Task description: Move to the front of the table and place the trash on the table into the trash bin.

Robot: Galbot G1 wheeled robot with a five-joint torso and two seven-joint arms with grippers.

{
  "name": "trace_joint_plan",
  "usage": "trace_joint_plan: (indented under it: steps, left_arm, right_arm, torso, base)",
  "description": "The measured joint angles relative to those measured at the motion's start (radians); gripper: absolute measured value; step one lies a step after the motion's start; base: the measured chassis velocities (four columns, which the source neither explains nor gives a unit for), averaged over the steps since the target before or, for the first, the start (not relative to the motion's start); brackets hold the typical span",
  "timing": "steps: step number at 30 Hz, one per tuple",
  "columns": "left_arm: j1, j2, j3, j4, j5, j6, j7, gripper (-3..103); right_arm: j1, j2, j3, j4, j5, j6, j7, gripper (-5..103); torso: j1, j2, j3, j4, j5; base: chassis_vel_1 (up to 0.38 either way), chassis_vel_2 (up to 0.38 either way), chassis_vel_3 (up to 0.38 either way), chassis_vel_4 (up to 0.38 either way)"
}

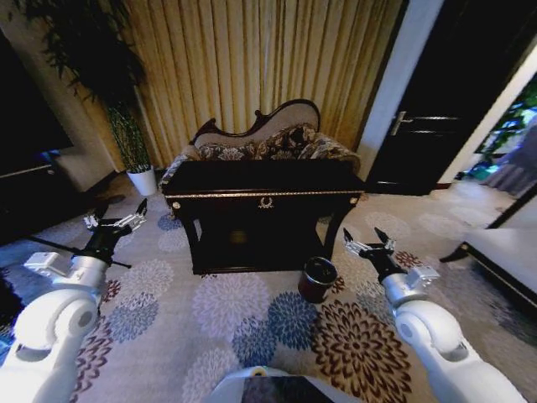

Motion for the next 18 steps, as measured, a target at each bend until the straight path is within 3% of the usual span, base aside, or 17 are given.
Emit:
trace_joint_plan:
  steps: [8,11,15,18]
  left_arm:
    - [0.004,-0.004,0.001,-0.004,0.001,0.000,0.000,100]
    - [0.004,-0.005,0.001,-0.004,0.001,-0.001,0.000,100]
    - [0.005,-0.006,0.003,-0.004,0.001,-0.001,0.000,100]
    - [0.006,-0.010,0.006,-0.003,0.002,-0.001,0.000,100]
  right_arm:
    - [-0.017,0.005,0.012,0.000,-0.001,0.012,0.000,100]
    - [-0.019,0.007,0.014,0.000,-0.001,0.013,0.000,100]
    - [-0.020,0.011,0.012,-0.003,-0.002,0.014,0.000,100]
    - [-0.020,0.016,0.006,-0.008,-0.006,0.016,0.000,100]
  torso:
    - [0.000,0.000,0.000,-0.0006,0.0004]
    - [0.000,0.000,0.000,0.0000,-0.0012]
    - [0.000,0.000,0.000,-0.0006,0.0009]
    - [-0.001,0.000,-0.001,-0.0002,-0.0018]
  base:
    - [0.247,-0.246,-0.255,0.260]
    - [0.269,-0.275,-0.222,0.286]
    - [0.276,-0.267,-0.284,0.264]
    - [0.200,-0.271,-0.198,0.265]
